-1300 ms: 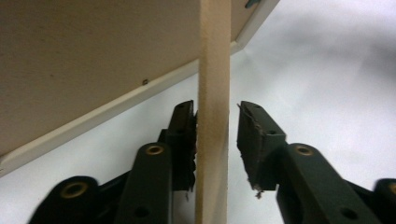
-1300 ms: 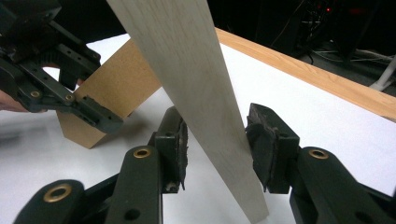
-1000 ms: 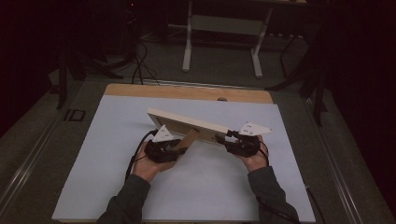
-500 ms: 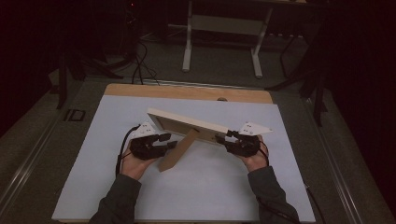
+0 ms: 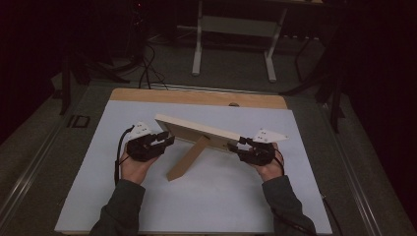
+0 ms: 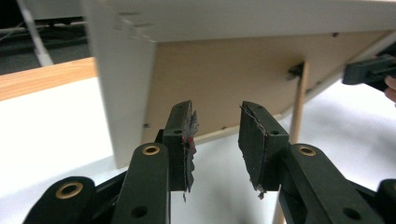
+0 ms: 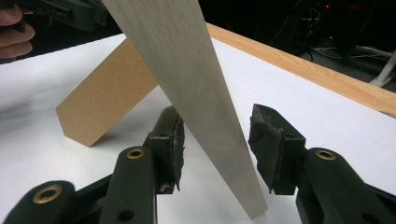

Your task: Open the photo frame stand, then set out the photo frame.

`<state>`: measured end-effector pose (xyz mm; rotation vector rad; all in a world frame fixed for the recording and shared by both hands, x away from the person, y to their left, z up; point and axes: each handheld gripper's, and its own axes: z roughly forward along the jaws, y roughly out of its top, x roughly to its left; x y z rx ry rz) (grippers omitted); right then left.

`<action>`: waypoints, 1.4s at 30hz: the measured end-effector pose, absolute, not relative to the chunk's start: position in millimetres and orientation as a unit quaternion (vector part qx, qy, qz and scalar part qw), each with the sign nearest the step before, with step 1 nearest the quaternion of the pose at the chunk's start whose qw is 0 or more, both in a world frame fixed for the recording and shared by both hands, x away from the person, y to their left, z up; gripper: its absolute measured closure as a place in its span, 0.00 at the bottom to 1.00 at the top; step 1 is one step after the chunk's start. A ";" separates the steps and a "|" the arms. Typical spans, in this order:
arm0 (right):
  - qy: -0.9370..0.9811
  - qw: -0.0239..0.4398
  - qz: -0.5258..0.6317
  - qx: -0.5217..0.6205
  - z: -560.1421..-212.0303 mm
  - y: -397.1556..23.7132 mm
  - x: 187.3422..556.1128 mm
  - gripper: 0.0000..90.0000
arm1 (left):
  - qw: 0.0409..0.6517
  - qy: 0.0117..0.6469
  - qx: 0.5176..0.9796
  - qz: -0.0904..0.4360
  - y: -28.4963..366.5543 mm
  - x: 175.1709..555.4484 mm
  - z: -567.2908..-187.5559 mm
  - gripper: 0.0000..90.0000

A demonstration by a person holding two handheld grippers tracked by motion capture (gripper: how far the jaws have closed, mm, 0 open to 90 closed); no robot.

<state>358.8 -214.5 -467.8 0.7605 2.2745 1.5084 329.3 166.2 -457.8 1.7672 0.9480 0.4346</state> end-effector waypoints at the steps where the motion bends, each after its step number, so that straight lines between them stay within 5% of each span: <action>1: 0.793 0.152 0.527 0.265 -467.7 -215.2 358.5 0.60 | 0.518 0.398 0.735 0.183 167.4 329.6 -457.6 0.73; 23: 0.804 0.143 0.516 0.257 -469.6 -236.6 346.6 0.61 | 0.501 0.421 0.727 0.209 177.1 340.7 -453.0 0.76; 36: 0.787 0.186 0.501 0.307 -477.1 -247.6 351.5 0.99 | 0.491 0.424 0.729 0.217 175.8 342.3 -454.7 0.79; 42: 0.774 0.201 0.509 0.319 -470.5 -236.3 358.0 1.00 | 0.491 0.426 0.728 0.217 176.0 343.1 -454.9 0.81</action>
